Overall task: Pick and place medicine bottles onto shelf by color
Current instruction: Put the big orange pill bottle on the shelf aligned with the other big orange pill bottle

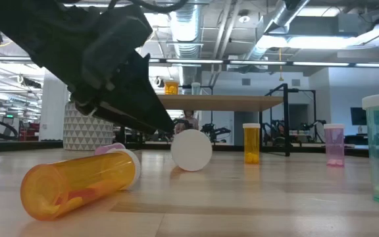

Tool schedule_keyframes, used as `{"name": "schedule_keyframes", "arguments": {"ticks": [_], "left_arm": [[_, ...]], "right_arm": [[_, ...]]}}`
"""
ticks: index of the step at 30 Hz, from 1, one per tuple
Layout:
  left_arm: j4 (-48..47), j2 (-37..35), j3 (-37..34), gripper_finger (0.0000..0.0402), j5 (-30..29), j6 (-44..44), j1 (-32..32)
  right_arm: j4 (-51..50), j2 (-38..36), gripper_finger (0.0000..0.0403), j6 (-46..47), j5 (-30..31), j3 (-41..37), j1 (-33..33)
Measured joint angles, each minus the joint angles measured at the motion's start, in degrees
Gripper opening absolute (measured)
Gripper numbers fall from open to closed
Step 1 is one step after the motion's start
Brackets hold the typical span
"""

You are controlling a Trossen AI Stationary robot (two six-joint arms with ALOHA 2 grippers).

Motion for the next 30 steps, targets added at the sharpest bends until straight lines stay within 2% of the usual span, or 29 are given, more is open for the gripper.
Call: {"name": "schedule_keyframes", "arguments": {"ticks": [7,12,17,25,30], "left_arm": [[5.1,0.0,0.7,0.025,-0.3,6.3,0.0],[6.2,0.7,5.0,0.025,-2.1,15.1,-0.1],[6.0,3.8,8.8,0.025,-1.1,21.3,2.5],[4.8,8.1,13.1,0.025,4.8,22.4,8.6],[-0.1,9.2,14.6,0.025,7.6,22.0,10.2]], "right_arm": [[0.0,0.0,0.023,-0.1,0.0,0.0,0.0],[0.0,0.0,0.023,-0.3,0.1,0.0,0.0],[0.1,0.0,0.023,-0.7,0.2,0.0,0.0],[-0.4,-0.1,0.023,-1.1,0.3,0.1,0.2],[-0.6,-0.1,0.023,-1.4,0.3,0.1,0.2]]}}
